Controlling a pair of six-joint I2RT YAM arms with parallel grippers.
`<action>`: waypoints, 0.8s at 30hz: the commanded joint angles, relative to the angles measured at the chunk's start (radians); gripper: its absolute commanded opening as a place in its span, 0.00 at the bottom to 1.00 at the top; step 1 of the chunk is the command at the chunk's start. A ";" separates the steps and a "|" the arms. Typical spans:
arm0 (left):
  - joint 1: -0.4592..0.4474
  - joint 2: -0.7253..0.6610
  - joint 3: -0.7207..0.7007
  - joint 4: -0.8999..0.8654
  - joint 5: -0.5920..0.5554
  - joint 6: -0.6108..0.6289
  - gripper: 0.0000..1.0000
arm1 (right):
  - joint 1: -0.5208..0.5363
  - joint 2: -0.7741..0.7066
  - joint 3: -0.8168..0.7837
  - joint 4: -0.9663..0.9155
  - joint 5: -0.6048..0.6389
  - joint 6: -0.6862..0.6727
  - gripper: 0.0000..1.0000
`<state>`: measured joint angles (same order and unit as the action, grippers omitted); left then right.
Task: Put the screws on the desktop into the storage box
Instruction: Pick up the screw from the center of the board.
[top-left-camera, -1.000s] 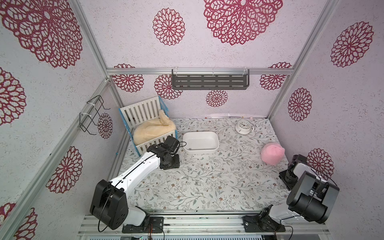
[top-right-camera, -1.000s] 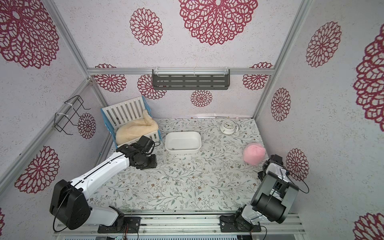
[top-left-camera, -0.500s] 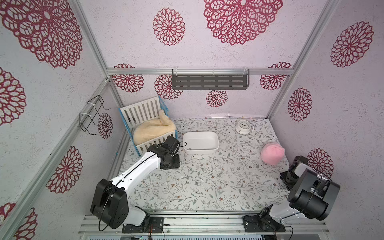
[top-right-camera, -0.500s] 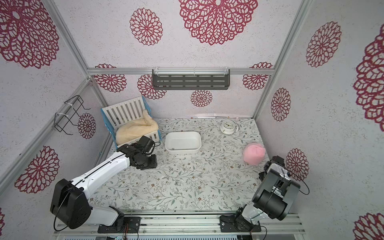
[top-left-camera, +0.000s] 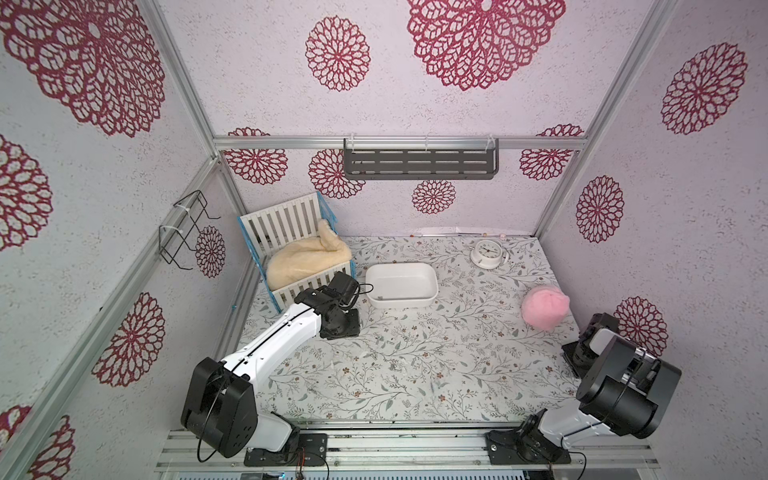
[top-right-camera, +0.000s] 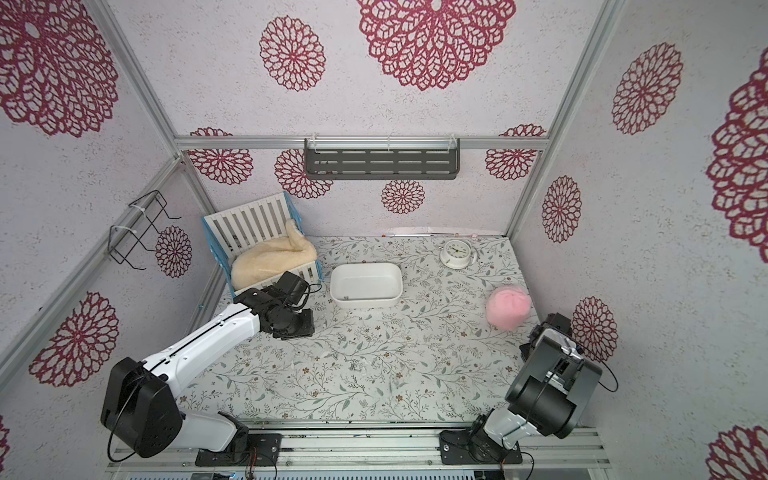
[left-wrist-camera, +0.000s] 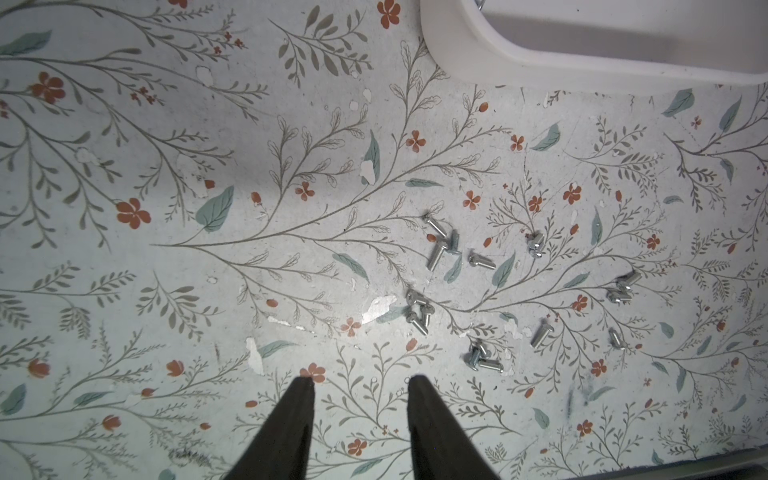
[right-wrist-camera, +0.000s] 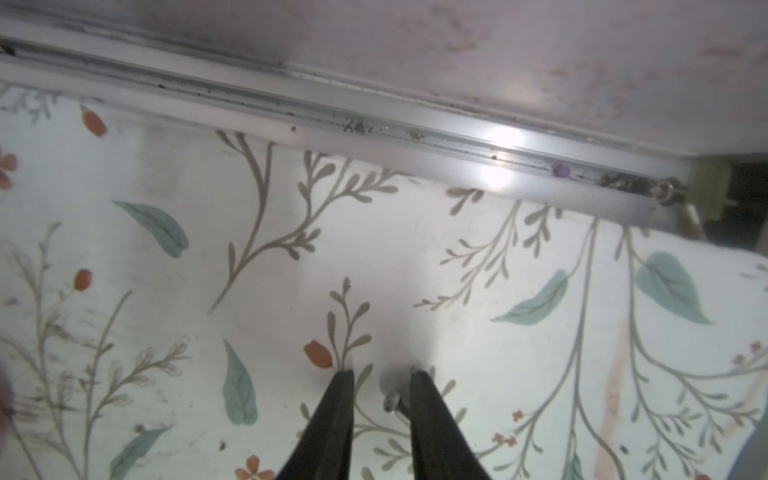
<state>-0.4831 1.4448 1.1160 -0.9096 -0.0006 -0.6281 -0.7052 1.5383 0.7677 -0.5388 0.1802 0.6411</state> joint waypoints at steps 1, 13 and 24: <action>0.001 0.001 0.017 0.013 0.002 0.013 0.43 | -0.008 0.017 -0.039 0.001 -0.029 0.008 0.25; -0.008 0.009 0.030 0.013 0.006 0.011 0.42 | 0.008 -0.022 -0.089 -0.009 -0.060 -0.006 0.32; -0.026 0.013 0.036 0.012 0.001 0.007 0.42 | 0.033 -0.030 -0.128 -0.009 -0.077 -0.011 0.27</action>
<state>-0.4980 1.4487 1.1297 -0.9096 -0.0010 -0.6281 -0.6895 1.4776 0.6884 -0.4561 0.1715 0.6350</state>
